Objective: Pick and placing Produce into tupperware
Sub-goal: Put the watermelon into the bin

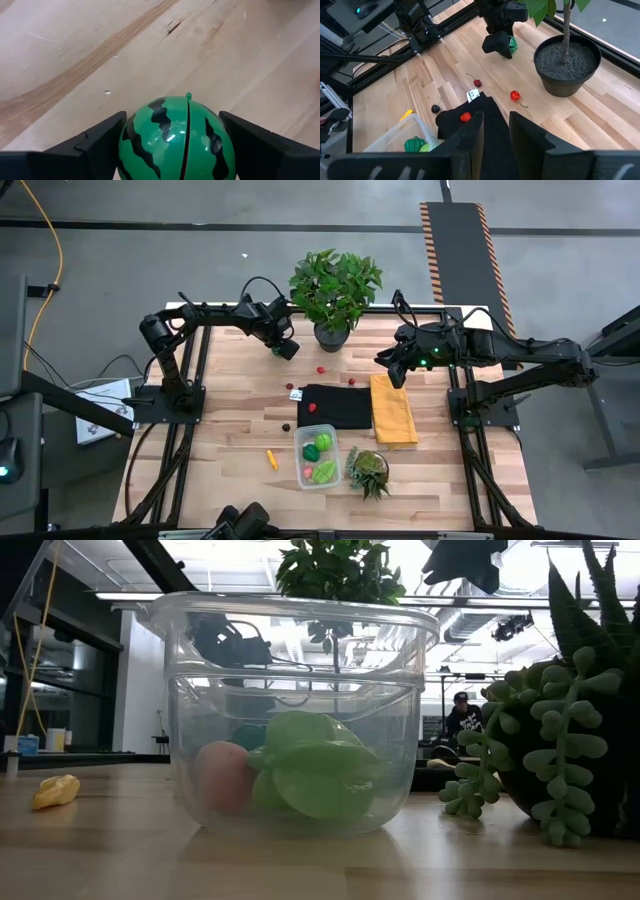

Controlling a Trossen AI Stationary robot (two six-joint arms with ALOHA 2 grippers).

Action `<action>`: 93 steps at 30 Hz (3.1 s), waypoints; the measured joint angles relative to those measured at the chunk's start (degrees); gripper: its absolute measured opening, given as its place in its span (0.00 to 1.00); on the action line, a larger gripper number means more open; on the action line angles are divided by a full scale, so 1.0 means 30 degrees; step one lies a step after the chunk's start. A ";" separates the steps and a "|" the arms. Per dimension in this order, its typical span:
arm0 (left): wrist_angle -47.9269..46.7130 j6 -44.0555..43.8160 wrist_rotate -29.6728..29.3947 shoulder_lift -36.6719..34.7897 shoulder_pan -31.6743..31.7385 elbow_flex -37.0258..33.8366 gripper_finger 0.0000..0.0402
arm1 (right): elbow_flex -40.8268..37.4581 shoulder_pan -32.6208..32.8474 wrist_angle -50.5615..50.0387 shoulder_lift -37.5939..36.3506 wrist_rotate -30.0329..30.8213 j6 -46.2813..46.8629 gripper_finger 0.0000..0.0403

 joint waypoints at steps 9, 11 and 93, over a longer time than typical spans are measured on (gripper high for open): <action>0.0015 0.0000 0.0004 -0.0015 0.0005 0.0000 0.69 | 0.0000 -0.0002 0.0000 -0.0001 0.0022 -0.0001 0.21; 0.0015 0.0000 -0.0014 -0.0015 0.0000 0.0000 0.70 | 0.0000 -0.0003 0.0000 0.0000 0.0022 0.0000 0.21; -0.2186 0.0080 0.0084 -0.1201 0.0000 -0.0036 0.69 | 0.0007 0.0003 0.0007 0.0000 0.0029 0.0007 0.21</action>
